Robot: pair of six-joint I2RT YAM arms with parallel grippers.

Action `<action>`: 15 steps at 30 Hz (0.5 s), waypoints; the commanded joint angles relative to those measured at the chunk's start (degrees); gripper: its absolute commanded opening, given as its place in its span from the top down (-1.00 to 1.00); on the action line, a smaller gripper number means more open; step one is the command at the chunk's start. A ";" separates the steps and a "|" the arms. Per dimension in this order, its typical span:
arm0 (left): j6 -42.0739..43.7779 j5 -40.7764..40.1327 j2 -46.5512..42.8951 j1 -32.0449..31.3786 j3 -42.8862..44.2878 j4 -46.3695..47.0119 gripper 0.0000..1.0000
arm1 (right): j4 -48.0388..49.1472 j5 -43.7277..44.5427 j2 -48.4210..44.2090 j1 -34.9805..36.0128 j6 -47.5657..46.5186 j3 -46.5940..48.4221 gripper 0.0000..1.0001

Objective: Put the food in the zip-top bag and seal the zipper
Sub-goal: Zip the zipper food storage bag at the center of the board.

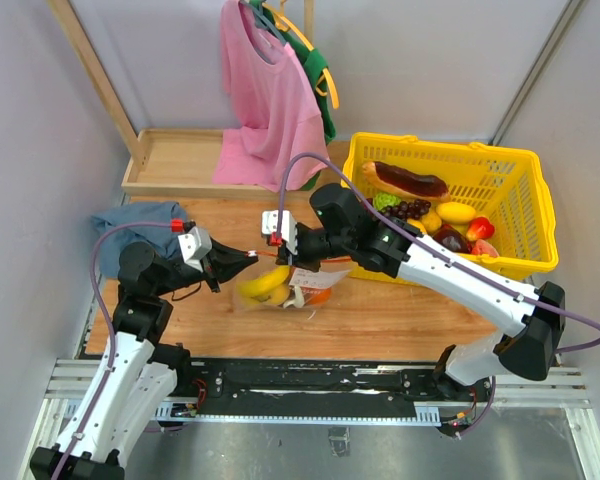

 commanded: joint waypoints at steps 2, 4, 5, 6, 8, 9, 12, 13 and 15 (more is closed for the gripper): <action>-0.46 1.35 0.25 -0.20 -0.38 1.68 0.99 | 4.80 -4.28 -0.75 -0.32 0.03 0.46 0.62; -0.43 1.35 0.12 -0.22 -0.38 1.56 0.99 | 5.08 -5.86 -0.81 -0.28 -0.29 1.28 0.39; -0.46 1.42 0.04 -0.28 -0.38 1.54 0.99 | 5.26 -7.13 -0.73 -0.32 -0.44 1.77 0.34; -0.40 1.30 0.12 -0.22 -0.38 1.56 0.99 | 5.43 -8.50 -0.66 -0.33 -0.93 2.13 0.30; -0.50 1.17 0.15 -0.28 -0.38 1.56 0.99 | 6.90 -10.61 -0.49 -0.28 -1.62 2.32 0.25; -0.69 1.41 0.16 -0.27 -0.41 1.71 0.99 | 7.90 -11.60 -0.23 -0.22 -1.64 2.51 0.25; -0.79 1.30 0.41 -0.29 -0.42 1.87 0.99 | 9.81 -13.57 0.51 -0.24 -1.83 3.54 0.26; -0.77 1.24 0.43 -0.28 -0.40 1.76 1.00 | 10.27 -13.60 0.82 -0.22 -1.95 3.89 0.28; -0.78 1.48 0.35 -0.27 -0.47 1.82 0.99 | 11.18 -13.66 1.54 -0.24 -1.86 4.58 0.31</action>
